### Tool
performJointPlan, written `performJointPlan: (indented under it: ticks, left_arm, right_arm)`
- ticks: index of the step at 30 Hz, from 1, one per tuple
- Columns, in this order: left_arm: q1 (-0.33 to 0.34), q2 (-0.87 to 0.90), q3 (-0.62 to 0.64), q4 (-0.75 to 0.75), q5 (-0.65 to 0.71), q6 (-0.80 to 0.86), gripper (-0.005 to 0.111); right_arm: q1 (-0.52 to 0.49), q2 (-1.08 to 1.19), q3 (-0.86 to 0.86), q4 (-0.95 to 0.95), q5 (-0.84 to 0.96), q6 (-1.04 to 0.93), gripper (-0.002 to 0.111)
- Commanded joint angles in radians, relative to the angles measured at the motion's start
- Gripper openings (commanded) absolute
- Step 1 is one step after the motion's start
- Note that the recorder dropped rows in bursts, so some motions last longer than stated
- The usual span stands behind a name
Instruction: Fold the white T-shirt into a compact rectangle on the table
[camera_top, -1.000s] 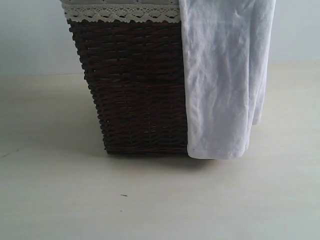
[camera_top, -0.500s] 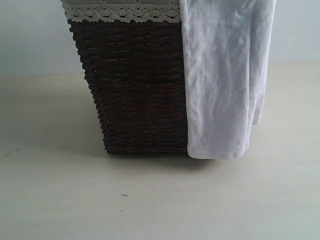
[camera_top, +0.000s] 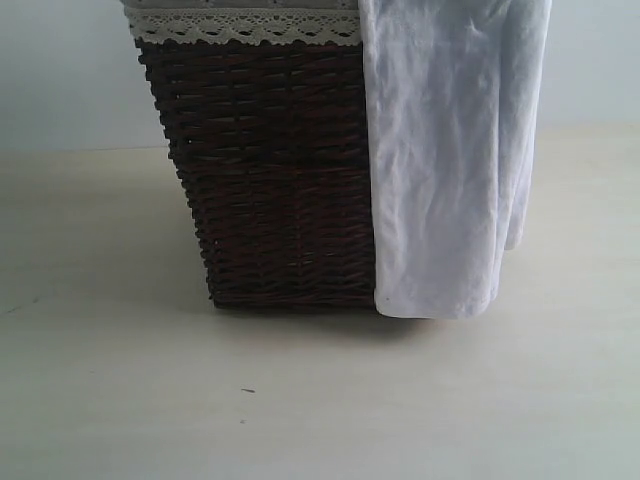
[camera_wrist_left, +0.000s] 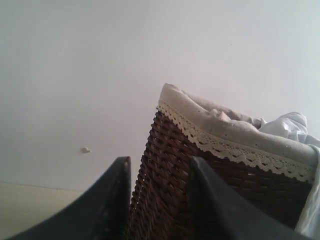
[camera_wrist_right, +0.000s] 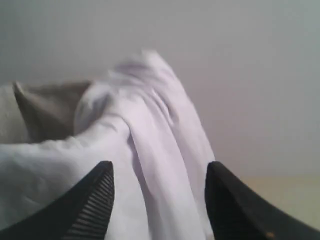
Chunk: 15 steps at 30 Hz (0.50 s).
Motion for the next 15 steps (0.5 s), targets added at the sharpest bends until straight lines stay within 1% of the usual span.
performJointPlan:
  ticks: [1,3,6,10,13,15]
  left_arm:
    - [-0.002,-0.009,-0.005,0.0,0.009,-0.003,0.039]
    - [-0.002,-0.009,-0.005,0.009,0.009,-0.003,0.039]
    - [-0.002,-0.009,-0.005,0.017,0.009,-0.003,0.039]
    - [-0.002,-0.009,-0.005,0.022,0.009,-0.003,0.039]
    - [-0.002,-0.009,-0.005,0.022,0.009,-0.003,0.039]
    - [-0.002,-0.009,-0.005,0.022,0.007,-0.003,0.039]
  right_arm:
    - [-0.005,0.245,-0.132,-0.601,-0.093,0.56,0.054]
    - [-0.005,0.333,-0.186,-0.601,-0.155,0.513,0.054]
    - [-0.005,0.439,-0.25,-0.601,-0.158,0.417,0.054]
    - [-0.005,0.511,-0.295,-0.601,-0.116,0.343,0.054]
    - [-0.005,0.555,-0.317,-0.601,-0.103,0.248,0.054]
    - [-0.005,0.581,-0.331,-0.601,-0.142,0.193,0.054]
